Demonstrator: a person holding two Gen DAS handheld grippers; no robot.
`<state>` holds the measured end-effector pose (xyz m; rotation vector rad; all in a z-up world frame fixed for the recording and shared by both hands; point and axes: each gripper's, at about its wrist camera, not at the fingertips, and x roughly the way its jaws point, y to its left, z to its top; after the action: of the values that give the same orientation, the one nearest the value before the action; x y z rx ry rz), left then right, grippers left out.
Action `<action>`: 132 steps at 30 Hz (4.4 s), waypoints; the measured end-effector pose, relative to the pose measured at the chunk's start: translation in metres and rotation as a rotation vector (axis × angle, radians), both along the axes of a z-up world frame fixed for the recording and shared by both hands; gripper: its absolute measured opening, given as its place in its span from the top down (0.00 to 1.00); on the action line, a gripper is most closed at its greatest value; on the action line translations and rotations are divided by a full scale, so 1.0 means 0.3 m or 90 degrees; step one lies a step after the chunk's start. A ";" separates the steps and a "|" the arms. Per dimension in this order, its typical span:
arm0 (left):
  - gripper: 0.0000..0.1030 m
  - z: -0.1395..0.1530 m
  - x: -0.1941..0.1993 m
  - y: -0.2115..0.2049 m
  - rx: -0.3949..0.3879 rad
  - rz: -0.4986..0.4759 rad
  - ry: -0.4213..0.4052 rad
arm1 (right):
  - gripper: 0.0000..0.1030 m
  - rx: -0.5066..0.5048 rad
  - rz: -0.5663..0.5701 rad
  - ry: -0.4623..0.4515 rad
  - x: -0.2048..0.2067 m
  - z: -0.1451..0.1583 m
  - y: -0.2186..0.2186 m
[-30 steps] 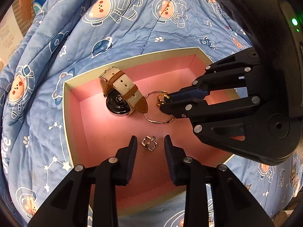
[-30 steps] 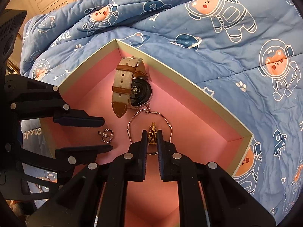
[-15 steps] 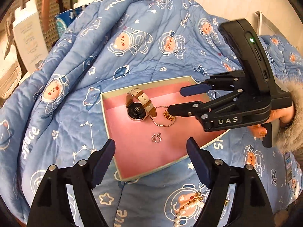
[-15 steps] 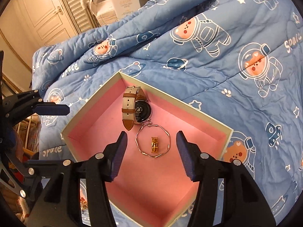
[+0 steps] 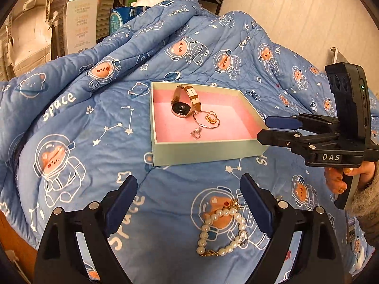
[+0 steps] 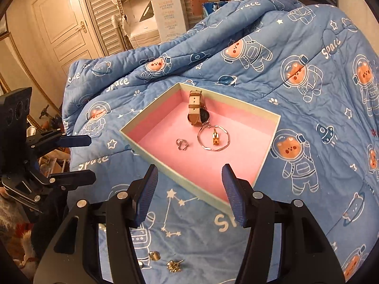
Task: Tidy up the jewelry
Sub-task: 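Withdraw both grippers from the box toward the pearl bracelet, then grasp the pearl bracelet with the left gripper while the right grasps a gold earring, then carry the pearl bracelet and gold earring over the pink box with both grippers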
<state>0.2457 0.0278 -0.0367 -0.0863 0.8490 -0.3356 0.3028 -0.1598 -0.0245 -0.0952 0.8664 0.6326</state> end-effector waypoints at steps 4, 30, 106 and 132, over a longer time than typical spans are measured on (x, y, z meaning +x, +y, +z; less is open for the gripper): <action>0.16 -0.039 -0.076 -0.007 0.008 0.011 0.000 | 0.45 0.014 -0.012 0.003 -0.075 -0.029 -0.018; 0.42 -0.173 -0.222 -0.045 0.010 0.062 0.015 | 0.50 -0.033 -0.071 0.011 -0.304 -0.215 -0.085; 0.91 0.168 -0.046 -0.151 -0.017 -0.060 -0.105 | 0.84 0.058 -0.002 -0.024 -0.154 0.035 -0.024; 0.91 0.077 0.369 -0.169 0.076 -0.029 -0.009 | 0.84 -0.054 0.004 0.001 0.160 -0.001 0.057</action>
<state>0.3564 -0.0229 -0.0137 0.0458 0.8559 -0.3273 0.3509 -0.1427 -0.0248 -0.1738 0.8949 0.6017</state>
